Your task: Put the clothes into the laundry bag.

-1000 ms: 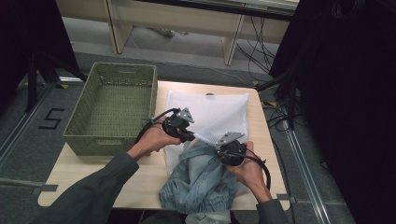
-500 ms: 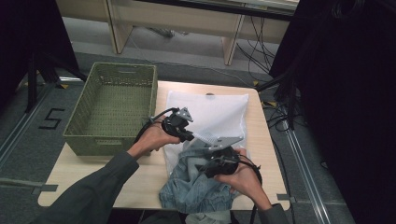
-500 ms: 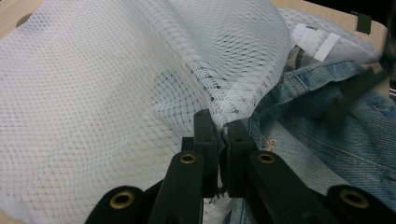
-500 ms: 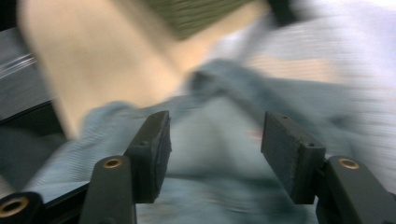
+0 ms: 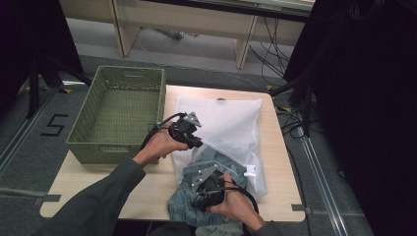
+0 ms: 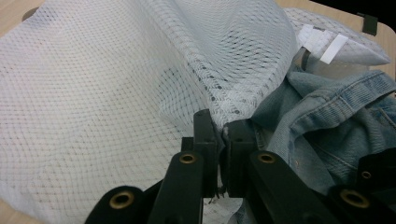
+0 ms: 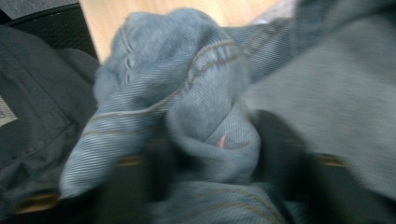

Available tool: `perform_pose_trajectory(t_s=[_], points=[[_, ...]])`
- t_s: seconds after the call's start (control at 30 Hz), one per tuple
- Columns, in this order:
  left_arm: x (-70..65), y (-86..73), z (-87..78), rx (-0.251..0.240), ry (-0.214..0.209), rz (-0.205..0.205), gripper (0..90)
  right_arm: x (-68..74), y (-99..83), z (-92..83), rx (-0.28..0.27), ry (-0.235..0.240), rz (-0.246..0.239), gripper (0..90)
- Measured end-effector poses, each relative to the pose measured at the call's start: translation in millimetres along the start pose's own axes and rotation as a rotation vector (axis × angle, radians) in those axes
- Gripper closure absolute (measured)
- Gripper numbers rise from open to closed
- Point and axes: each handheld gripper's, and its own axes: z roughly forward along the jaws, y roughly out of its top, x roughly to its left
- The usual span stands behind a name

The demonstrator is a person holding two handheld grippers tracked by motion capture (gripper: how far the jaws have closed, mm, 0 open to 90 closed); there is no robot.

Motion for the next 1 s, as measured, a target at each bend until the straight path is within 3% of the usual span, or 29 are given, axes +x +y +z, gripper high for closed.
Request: perform_pose_trajectory(t_s=[0.07,0.1,0.17,0.2,0.27,0.33,0.37,0.47,0.57,0.6,0.63,0.67,0.7,0.77,0.87,0.9,0.93,1.0], points=[[-1.2,-0.3,-0.5,-0.007,-0.002,-0.010,85.7,-5.6,-1.3,-5.5,-0.029,-0.015,0.001,79.4],[-1.0,-0.4,-1.9,-0.003,-0.004,-0.003,85.7,-6.8,-1.2,-8.8,-0.041,-0.024,0.002,80.6],[-2.5,-0.7,-4.8,-0.015,-0.010,-0.015,85.8,-12.4,0.3,-21.6,-0.093,-0.091,0.008,81.4],[-2.8,-0.5,-6.2,-0.014,-0.013,-0.012,85.8,-15.6,0.5,-30.8,-0.120,-0.104,0.058,81.5],[-4.3,0.3,-9.6,-0.011,-0.013,-0.002,85.9,-27.1,0.0,-48.2,-0.147,-0.152,0.072,81.7],[-5.3,1.6,-11.8,-0.008,-0.013,0.011,86.0,-38.3,-1.6,-67.3,-0.177,-0.195,0.149,81.8],[-5.7,2.2,-12.5,-0.008,-0.012,0.012,86.0,-45.0,-4.0,-73.9,-0.217,-0.220,0.147,81.8],[-6.0,4.4,-13.6,-0.017,-0.015,0.003,86.0,-60.8,-7.8,-91.2,-0.251,-0.280,0.180,81.8],[-7.9,7.1,-12.0,-0.009,-0.019,0.011,86.0,-78.6,-13.2,-85.5,-0.219,-0.316,0.236,81.8],[-8.0,7.7,-11.4,-0.004,-0.020,0.019,86.0,-84.6,-15.2,-78.6,-0.187,-0.312,0.257,81.8],[-8.7,8.3,-9.5,-0.005,-0.024,0.018,86.0,-89.5,-17.1,-68.7,-0.198,-0.332,0.271,81.8],[-8.4,8.6,-8.9,-0.003,-0.027,0.023,86.0,-98.8,-20.0,-56.3,-0.138,-0.336,0.276,81.8],[-8.5,8.6,-8.1,-0.001,-0.029,0.017,86.0,-102.7,-21.2,-47.0,-0.140,-0.366,0.282,81.7],[-8.6,8.3,-6.5,0.000,-0.029,0.003,86.0,-111.0,-21.0,-37.2,-0.100,-0.368,0.306,81.5],[-5.8,8.1,-5.1,-0.003,-0.026,0.003,85.8,-115.4,-17.0,-36.3,-0.128,-0.376,0.335,79.1],[-4.6,7.8,-5.0,-0.005,-0.028,-0.004,85.8,-113.8,-16.2,-37.3,-0.163,-0.373,0.362,77.0],[-3.5,7.5,-4.8,-0.008,-0.029,-0.009,85.8,-113.2,-16.8,-41.1,-0.169,-0.368,0.342,74.1],[-2.8,6.9,-3.9,-0.010,-0.031,-0.020,85.8,-108.4,-16.0,-51.1,-0.185,-0.340,0.368,64.2]])
